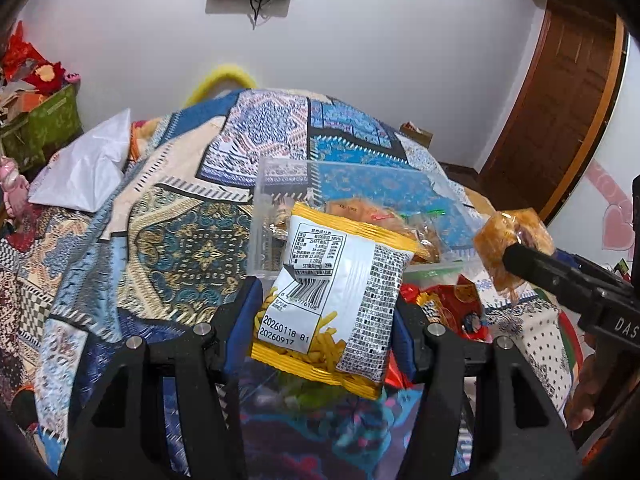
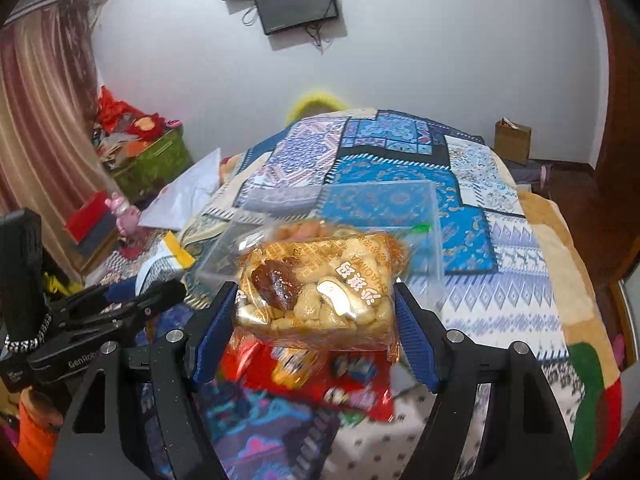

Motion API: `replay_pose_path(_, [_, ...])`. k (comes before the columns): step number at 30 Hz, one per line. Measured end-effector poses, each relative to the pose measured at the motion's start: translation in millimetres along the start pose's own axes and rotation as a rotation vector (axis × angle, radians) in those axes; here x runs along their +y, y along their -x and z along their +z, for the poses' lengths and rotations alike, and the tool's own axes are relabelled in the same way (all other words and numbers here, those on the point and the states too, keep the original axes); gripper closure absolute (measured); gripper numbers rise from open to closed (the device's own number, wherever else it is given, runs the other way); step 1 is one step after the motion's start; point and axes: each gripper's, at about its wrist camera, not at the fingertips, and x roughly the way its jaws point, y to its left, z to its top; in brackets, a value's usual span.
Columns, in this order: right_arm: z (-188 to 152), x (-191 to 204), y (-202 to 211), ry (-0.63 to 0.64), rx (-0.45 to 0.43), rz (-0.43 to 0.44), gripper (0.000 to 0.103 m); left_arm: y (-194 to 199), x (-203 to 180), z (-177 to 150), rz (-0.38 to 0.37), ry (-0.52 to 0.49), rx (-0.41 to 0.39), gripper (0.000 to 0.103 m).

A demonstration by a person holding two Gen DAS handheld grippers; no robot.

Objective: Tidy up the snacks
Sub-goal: 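Lower snack bag and nut-brittle bar into the clear box, open both tools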

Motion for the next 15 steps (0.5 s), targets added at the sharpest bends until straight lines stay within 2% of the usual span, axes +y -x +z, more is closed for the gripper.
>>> replay_pose_path(10, [13, -27, -45, -0.048, 0.043, 0.0, 0.031, -59, 2, 21, 0.023, 0.001, 0.055, 0.045])
replay_pose_path(15, [12, -28, -66, -0.032, 0.072, 0.001, 0.031, -78, 2, 32, 0.033, -0.006, 0.049, 0.045])
